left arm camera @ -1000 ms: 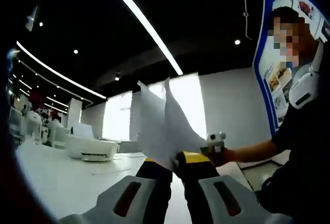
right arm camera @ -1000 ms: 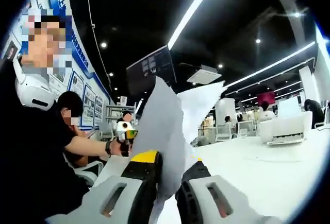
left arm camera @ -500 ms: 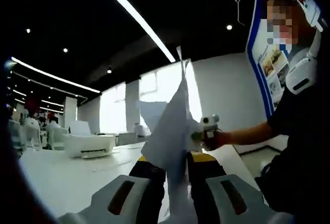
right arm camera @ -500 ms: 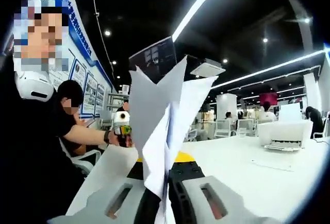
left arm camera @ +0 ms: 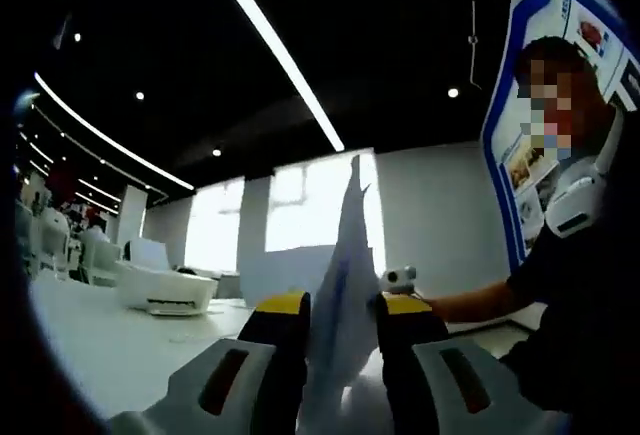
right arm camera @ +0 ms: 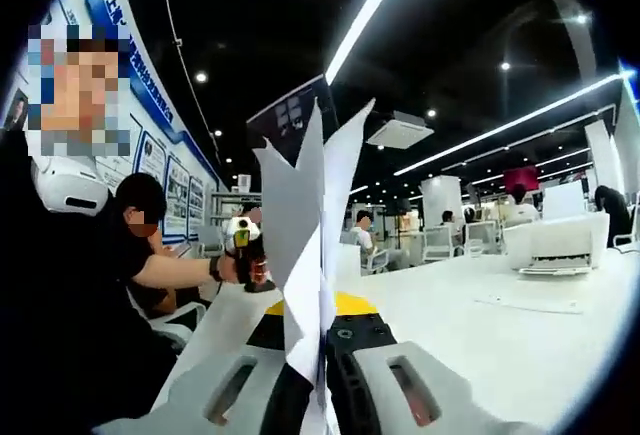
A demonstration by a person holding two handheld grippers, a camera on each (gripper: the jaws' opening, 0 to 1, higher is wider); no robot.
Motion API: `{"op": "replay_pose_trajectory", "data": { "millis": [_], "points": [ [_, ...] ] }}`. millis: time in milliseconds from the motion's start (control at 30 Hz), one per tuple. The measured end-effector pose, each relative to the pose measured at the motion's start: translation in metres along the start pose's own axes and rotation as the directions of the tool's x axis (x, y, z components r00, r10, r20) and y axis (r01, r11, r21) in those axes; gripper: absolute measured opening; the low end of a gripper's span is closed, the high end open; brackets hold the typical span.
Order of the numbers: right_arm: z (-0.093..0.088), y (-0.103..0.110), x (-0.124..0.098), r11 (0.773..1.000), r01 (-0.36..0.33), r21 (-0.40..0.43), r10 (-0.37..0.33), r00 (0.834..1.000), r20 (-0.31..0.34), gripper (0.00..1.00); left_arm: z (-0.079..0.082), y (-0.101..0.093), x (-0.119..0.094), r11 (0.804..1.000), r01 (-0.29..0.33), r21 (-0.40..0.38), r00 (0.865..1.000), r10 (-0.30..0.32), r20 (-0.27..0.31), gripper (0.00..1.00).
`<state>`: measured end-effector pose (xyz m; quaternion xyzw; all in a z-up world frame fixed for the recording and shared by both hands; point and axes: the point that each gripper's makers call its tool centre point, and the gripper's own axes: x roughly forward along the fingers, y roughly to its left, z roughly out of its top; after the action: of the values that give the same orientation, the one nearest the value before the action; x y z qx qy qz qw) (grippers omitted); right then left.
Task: Organize the stack of printing papers by aligning and flattening the scattered papers on the table
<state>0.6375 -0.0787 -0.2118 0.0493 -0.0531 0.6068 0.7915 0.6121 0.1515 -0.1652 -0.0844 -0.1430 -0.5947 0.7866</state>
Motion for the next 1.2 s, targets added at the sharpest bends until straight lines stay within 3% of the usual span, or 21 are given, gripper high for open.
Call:
{"op": "replay_pose_trajectory", "data": {
  "millis": [67,167,233,333,467,600,633,700,800,1000,1100,1133,1200],
  "points": [
    [0.000,-0.002,-0.002,1.000,0.001,-0.014,-0.001,1.000,-0.004,0.00,-0.007,0.006,0.003,0.999,-0.023,0.038,0.998,0.024,-0.052,0.33],
    [0.001,0.000,-0.008,0.999,-0.016,-0.039,0.016,1.000,0.000,0.00,-0.013,0.020,0.002,0.995,-0.090,0.051,0.992,0.094,-0.085,0.35],
    [0.001,0.006,-0.009,0.999,-0.033,-0.042,0.033,0.999,-0.002,0.00,-0.022,0.025,0.000,0.988,-0.118,0.095,0.983,0.130,-0.129,0.37],
    [0.000,0.011,-0.009,0.997,-0.053,-0.050,0.053,0.999,-0.004,0.00,-0.040,0.032,0.001,0.977,-0.147,0.153,0.960,0.178,-0.218,0.40],
    [0.000,0.014,-0.009,0.996,-0.068,-0.051,0.068,0.998,-0.003,0.00,-0.044,0.039,0.007,0.973,-0.165,0.161,0.949,0.201,-0.242,0.48],
    [0.001,0.017,-0.009,0.994,-0.095,-0.052,0.095,0.995,0.004,0.00,-0.034,0.050,0.013,0.978,-0.180,0.101,0.955,0.199,-0.220,0.64],
    [0.001,0.018,-0.009,0.994,-0.100,-0.052,0.101,0.995,0.002,0.00,-0.034,0.049,0.017,0.985,-0.166,0.053,0.958,0.173,-0.227,0.70],
    [0.000,0.023,-0.008,0.992,-0.114,-0.053,0.114,0.993,-0.004,0.00,-0.036,0.043,0.023,0.993,-0.118,0.001,0.964,0.114,-0.240,0.74],
    [0.000,0.024,-0.006,0.991,-0.121,-0.059,0.121,0.993,-0.006,0.00,-0.044,0.034,0.031,0.996,-0.072,-0.057,0.962,0.054,-0.266,0.72],
    [0.003,0.022,-0.006,0.994,-0.095,-0.062,0.096,0.995,0.018,0.00,-0.070,0.026,0.040,0.995,-0.061,-0.083,0.954,0.034,-0.299,0.68],
    [0.003,0.021,-0.006,0.994,-0.085,-0.068,0.087,0.996,0.025,0.00,-0.073,0.028,0.041,0.991,-0.085,-0.104,0.960,0.053,-0.274,0.56],
    [0.003,0.019,-0.006,0.995,-0.077,-0.069,0.079,0.997,0.024,0.00,-0.073,0.029,0.042,0.991,-0.090,-0.100,0.960,0.059,-0.272,0.44],
    [0.006,0.012,-0.006,0.997,-0.039,-0.072,0.041,0.999,0.028,0.00,-0.073,0.029,0.043,0.992,-0.103,-0.077,0.956,0.077,-0.284,0.35]
  ]
}}
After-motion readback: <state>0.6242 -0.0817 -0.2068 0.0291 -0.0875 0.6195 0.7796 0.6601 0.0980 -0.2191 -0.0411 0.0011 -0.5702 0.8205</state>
